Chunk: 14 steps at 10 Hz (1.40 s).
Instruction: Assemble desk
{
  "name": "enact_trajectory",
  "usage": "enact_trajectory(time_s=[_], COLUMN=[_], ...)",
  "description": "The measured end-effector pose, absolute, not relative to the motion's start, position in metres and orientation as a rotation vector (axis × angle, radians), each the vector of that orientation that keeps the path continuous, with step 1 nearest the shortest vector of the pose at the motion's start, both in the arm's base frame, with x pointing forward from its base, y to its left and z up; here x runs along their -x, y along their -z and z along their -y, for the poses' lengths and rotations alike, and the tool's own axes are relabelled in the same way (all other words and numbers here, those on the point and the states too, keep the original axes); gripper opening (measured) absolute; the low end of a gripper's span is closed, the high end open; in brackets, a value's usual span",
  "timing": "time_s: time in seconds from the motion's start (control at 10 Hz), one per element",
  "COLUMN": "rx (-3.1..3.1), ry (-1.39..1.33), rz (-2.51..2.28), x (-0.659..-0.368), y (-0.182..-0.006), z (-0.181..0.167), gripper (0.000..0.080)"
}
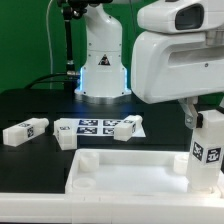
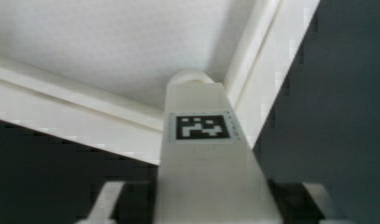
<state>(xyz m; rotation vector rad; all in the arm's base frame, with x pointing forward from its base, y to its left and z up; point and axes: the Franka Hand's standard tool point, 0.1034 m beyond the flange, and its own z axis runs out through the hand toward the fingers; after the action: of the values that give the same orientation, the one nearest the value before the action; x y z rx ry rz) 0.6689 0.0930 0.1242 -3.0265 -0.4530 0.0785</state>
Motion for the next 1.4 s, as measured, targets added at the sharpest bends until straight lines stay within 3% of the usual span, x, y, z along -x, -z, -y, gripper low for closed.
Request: enact_trajectory(time_s=[0.7,1.4], rx=[2.97,2.672], ry=[-0.058,-0.089], rz=[-0.627,-1.416], x=[-0.661,-0.6626], y=[-0.1225,-0.1215], z=[-0.0901,-0.098], gripper=[0.0291,0.0291])
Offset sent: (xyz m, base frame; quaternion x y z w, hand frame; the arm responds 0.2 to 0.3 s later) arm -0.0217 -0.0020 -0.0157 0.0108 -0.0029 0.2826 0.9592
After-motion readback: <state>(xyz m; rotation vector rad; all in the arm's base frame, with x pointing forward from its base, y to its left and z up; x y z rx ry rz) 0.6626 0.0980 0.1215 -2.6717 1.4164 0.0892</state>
